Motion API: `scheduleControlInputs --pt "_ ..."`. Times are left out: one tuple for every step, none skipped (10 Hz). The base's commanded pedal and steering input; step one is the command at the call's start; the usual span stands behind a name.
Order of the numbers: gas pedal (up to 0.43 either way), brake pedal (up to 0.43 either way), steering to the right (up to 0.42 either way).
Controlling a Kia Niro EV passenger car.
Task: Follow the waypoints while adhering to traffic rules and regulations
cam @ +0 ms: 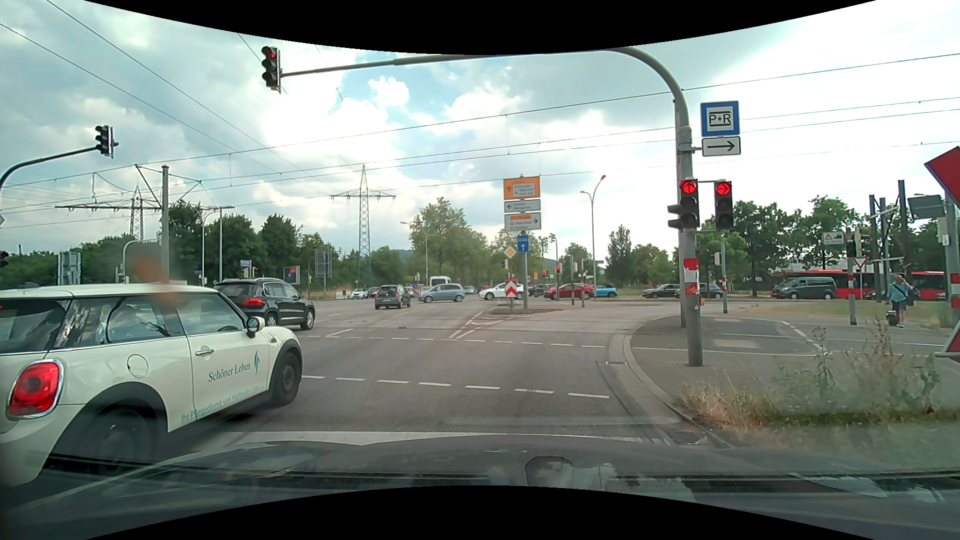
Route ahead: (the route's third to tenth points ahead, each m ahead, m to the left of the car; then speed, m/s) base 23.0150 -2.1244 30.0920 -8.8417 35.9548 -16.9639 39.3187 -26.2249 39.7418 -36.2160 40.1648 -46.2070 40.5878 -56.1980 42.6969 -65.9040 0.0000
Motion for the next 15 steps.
scheduleControlInputs --pt "0.000 0.268 0.004" --pt "0.000 0.268 0.004" --pt "0.000 0.268 0.005" --pt "0.000 0.268 0.004" --pt "0.000 0.268 0.004" --pt "0.000 0.268 0.004" --pt "0.000 0.268 0.004" --pt "0.000 0.268 0.004" --pt "0.000 0.268 0.004" --pt "0.000 0.268 0.004" --pt "0.000 0.268 0.004" --pt "0.000 0.268 0.004" --pt "0.000 0.268 0.004" --pt "0.000 0.268 0.005" --pt "0.000 0.268 0.005"
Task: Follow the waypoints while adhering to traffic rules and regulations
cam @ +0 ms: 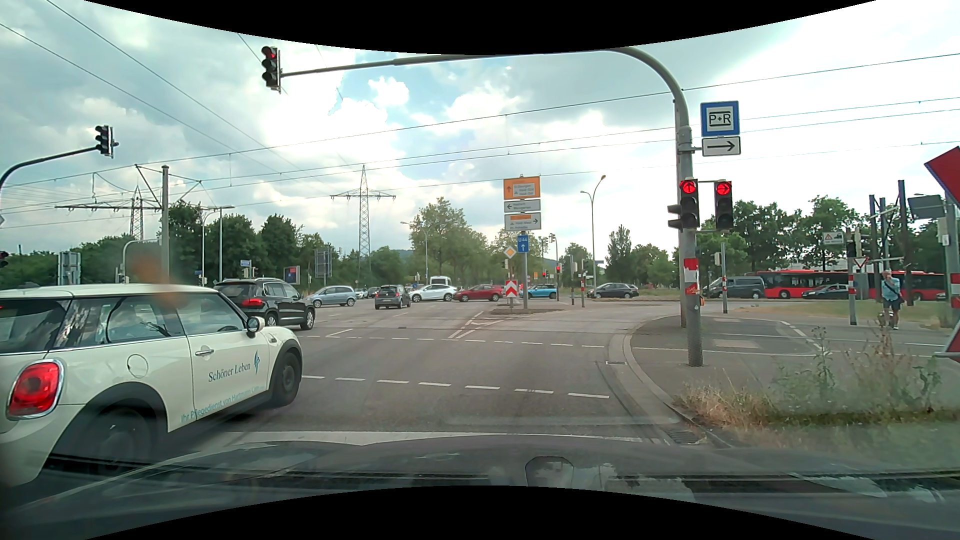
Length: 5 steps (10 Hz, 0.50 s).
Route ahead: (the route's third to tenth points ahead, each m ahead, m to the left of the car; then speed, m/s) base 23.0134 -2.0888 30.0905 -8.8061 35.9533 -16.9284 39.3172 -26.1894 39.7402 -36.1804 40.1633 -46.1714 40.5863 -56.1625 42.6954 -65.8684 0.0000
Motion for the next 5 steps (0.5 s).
scheduleControlInputs --pt "0.000 0.268 0.004" --pt "0.000 0.268 0.004" --pt "0.000 0.268 0.004" --pt "0.000 0.268 0.004" --pt "0.000 0.268 0.004"
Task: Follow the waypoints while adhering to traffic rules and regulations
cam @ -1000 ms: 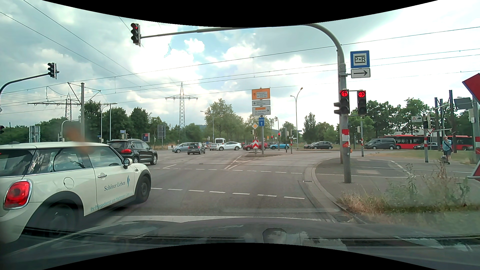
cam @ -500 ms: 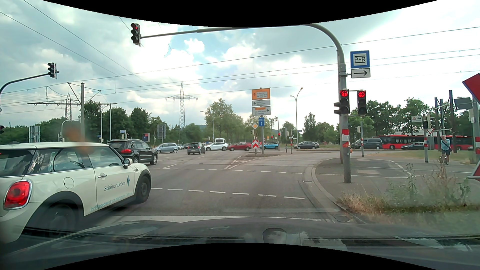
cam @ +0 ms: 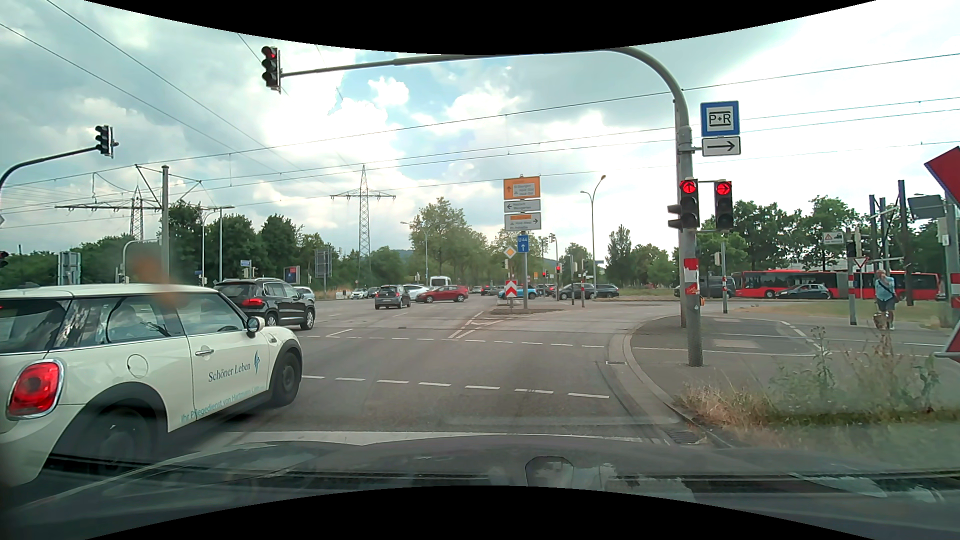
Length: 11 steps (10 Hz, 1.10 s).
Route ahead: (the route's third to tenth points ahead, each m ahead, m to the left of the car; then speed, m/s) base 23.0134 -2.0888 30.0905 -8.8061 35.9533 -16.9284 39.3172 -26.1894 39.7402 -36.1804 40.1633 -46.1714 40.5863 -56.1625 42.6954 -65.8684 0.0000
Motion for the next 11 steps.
scheduleControlInputs --pt "0.000 0.268 0.004" --pt "0.000 0.268 0.004" --pt "0.000 0.268 0.005" --pt "0.000 0.268 0.005" --pt "0.000 0.268 0.004" --pt "0.000 0.268 0.005" --pt "0.000 0.268 0.004" --pt "0.000 0.268 0.005" --pt "0.000 0.268 0.004" --pt "0.000 0.268 0.004" --pt "0.000 0.268 0.004"
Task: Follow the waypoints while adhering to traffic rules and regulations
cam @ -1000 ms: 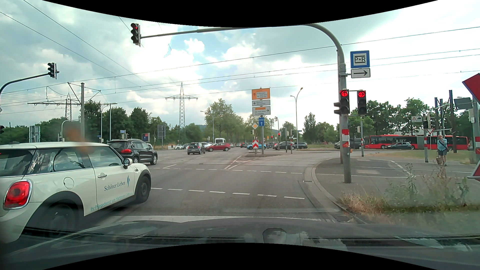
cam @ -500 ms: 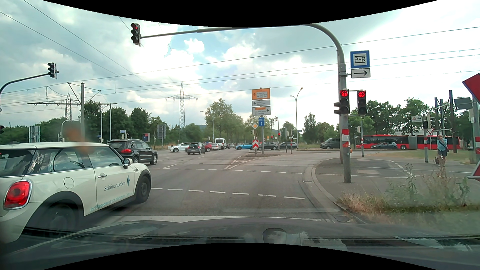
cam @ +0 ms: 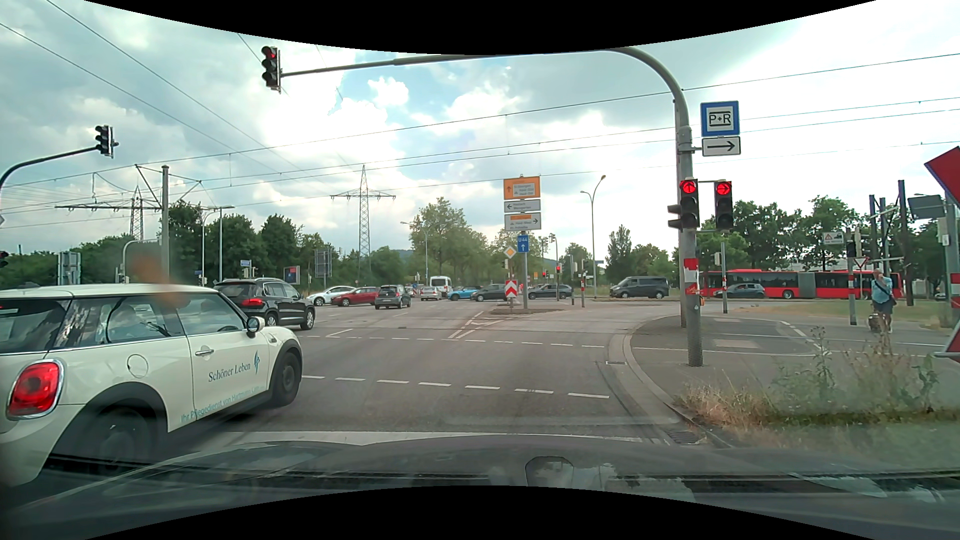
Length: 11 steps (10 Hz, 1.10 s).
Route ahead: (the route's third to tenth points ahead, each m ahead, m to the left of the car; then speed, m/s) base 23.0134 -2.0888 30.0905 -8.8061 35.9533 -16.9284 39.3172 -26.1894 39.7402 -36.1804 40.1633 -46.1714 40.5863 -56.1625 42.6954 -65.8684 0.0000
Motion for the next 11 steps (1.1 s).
scheduleControlInputs --pt "0.000 0.268 0.004" --pt "0.000 0.268 0.004" --pt "0.000 0.268 0.004" --pt "0.000 0.268 0.004" --pt "0.000 0.268 0.004" --pt "0.000 0.268 0.004" --pt "0.000 0.268 0.004" --pt "0.000 0.268 0.004" --pt "0.000 0.268 0.005" --pt "0.000 0.268 0.004" --pt "0.000 0.268 0.004"
